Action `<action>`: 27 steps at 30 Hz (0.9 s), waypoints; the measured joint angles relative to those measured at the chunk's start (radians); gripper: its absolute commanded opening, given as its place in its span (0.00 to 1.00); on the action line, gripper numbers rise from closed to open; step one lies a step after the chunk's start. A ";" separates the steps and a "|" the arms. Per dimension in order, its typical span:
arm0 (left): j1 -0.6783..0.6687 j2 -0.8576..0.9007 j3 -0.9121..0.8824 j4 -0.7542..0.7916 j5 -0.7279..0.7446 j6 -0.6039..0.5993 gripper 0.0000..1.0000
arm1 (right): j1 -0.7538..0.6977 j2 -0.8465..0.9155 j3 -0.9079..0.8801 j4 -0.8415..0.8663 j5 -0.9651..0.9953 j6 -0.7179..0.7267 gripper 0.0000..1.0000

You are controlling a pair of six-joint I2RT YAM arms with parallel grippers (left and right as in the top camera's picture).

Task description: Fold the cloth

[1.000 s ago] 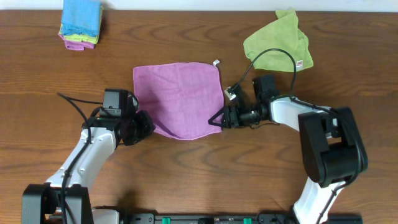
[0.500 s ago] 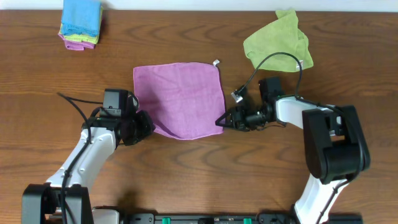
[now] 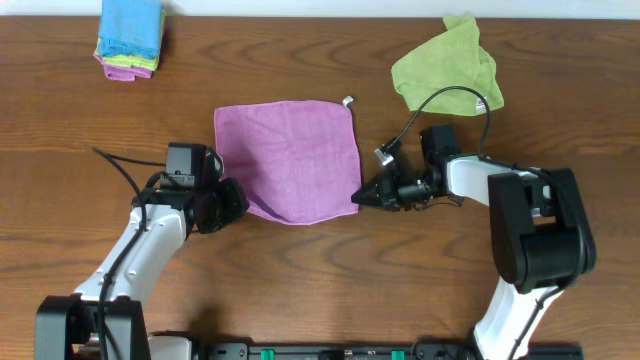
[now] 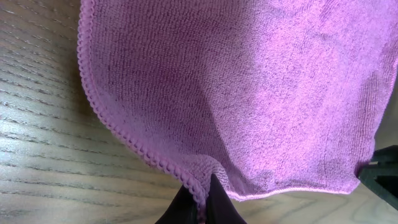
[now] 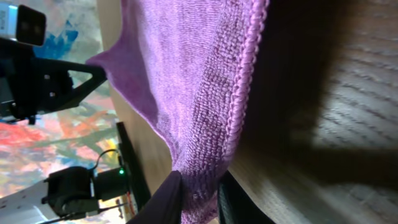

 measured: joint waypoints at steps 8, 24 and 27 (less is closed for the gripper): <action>0.000 0.000 0.000 0.003 -0.006 0.000 0.06 | 0.000 0.000 0.000 -0.037 -0.024 0.000 0.02; 0.000 0.000 0.013 0.007 -0.006 0.000 0.06 | -0.003 -0.117 -0.005 -0.171 0.008 -0.035 0.36; 0.000 0.000 0.013 0.007 -0.006 0.000 0.06 | -0.003 -0.117 -0.005 -0.179 0.010 -0.047 0.36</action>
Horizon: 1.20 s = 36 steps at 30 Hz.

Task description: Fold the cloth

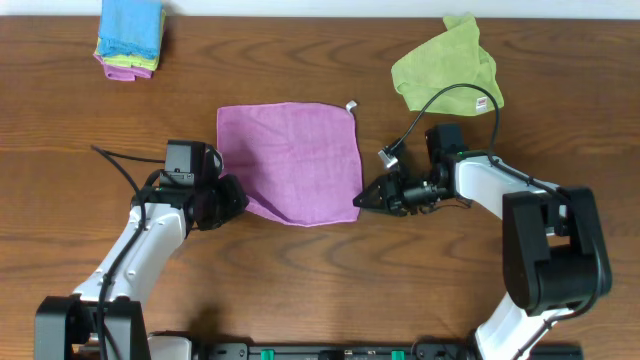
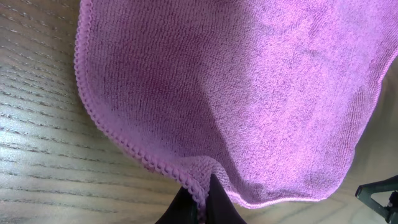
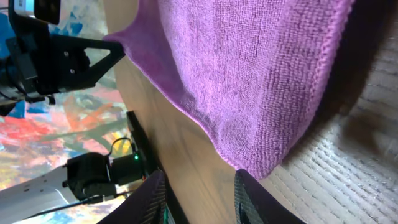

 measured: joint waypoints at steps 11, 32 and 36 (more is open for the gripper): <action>0.000 0.000 0.000 0.000 0.000 0.000 0.06 | 0.000 0.000 -0.002 0.185 0.201 0.029 0.60; 0.000 0.000 0.000 0.000 0.000 0.003 0.05 | 0.054 0.084 0.009 0.219 0.069 0.155 0.62; 0.000 0.000 0.000 0.000 0.000 0.012 0.06 | 0.068 0.096 0.007 0.125 0.039 0.122 0.58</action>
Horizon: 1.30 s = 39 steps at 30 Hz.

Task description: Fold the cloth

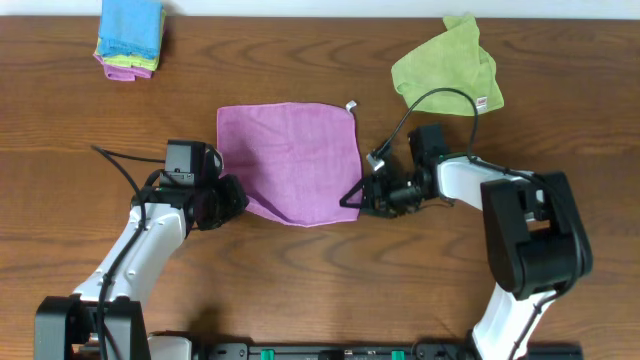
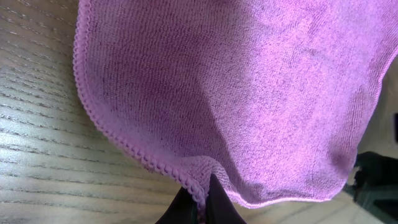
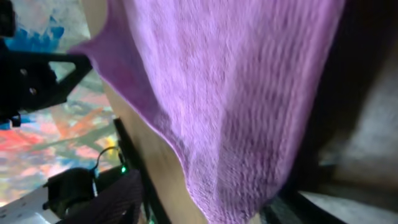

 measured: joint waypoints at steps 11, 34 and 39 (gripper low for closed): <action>0.000 0.000 0.000 0.000 0.000 0.023 0.05 | 0.002 0.003 -0.002 0.042 -0.090 -0.021 0.54; 0.000 0.000 0.000 -0.002 0.000 0.037 0.06 | -0.061 -0.038 -0.003 0.035 -0.207 -0.024 0.38; 0.000 0.000 0.000 -0.002 0.000 0.037 0.06 | -0.060 -0.038 -0.003 0.029 -0.216 -0.025 0.38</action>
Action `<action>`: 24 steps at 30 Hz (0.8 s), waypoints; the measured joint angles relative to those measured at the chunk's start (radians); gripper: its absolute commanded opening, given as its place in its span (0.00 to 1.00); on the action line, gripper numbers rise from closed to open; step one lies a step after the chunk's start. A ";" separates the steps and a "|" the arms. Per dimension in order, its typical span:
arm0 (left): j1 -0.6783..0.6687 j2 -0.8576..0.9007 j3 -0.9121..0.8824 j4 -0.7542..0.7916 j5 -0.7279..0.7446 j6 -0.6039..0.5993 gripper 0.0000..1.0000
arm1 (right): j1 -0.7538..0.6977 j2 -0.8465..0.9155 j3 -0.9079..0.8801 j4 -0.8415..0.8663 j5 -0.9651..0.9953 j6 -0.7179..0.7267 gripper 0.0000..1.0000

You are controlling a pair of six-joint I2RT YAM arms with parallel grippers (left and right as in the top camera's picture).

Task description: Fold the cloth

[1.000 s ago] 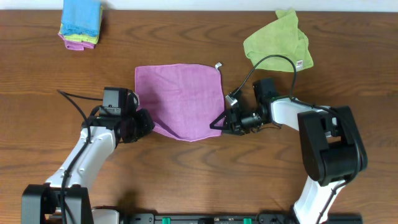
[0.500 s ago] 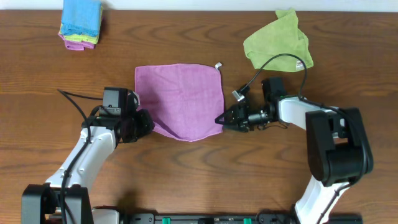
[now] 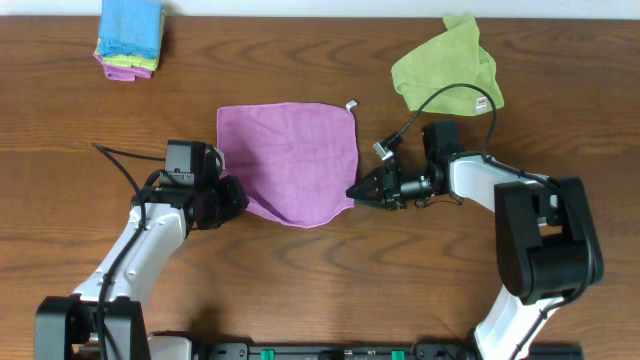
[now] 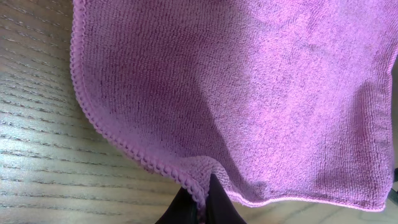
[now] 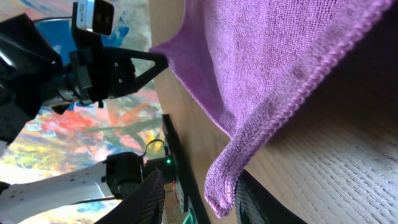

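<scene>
A purple cloth (image 3: 290,155) lies spread on the wooden table (image 3: 320,270). My left gripper (image 3: 240,198) is shut on the hem at its near-left corner, where the left wrist view shows the dark fingertips (image 4: 214,198) pinching the purple cloth (image 4: 249,93). My right gripper (image 3: 353,192) is at the near-right corner. In the right wrist view its fingers (image 5: 152,193) stand open, and the lifted corner of the cloth (image 5: 225,186) hangs between them, close to the right-hand finger.
A crumpled green cloth (image 3: 447,65) lies at the back right. A stack of folded blue, green and pink cloths (image 3: 130,35) sits at the back left corner. Cables run from both wrists.
My right gripper has shifted slightly right, and its open fingers now stand either side of the cloth's near-right corner. The left gripper has kept its hold and place.
Both grippers pinched the near corners of the purple cloth. Then the right gripper was open and drawn back from its corner, which lay loose. Then it was back against the corner, and now the corner hangs between its open fingers. The left grip held throughout.
</scene>
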 measured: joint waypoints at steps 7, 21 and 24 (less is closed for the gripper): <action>0.000 0.000 0.000 0.000 0.000 0.000 0.06 | 0.027 0.000 0.000 -0.011 -0.005 0.000 0.40; 0.000 0.000 0.000 0.000 0.000 0.001 0.06 | 0.066 0.000 0.000 -0.008 0.079 0.019 0.41; 0.000 0.000 0.000 -0.002 0.000 0.004 0.06 | 0.066 0.000 0.000 -0.003 0.107 0.031 0.40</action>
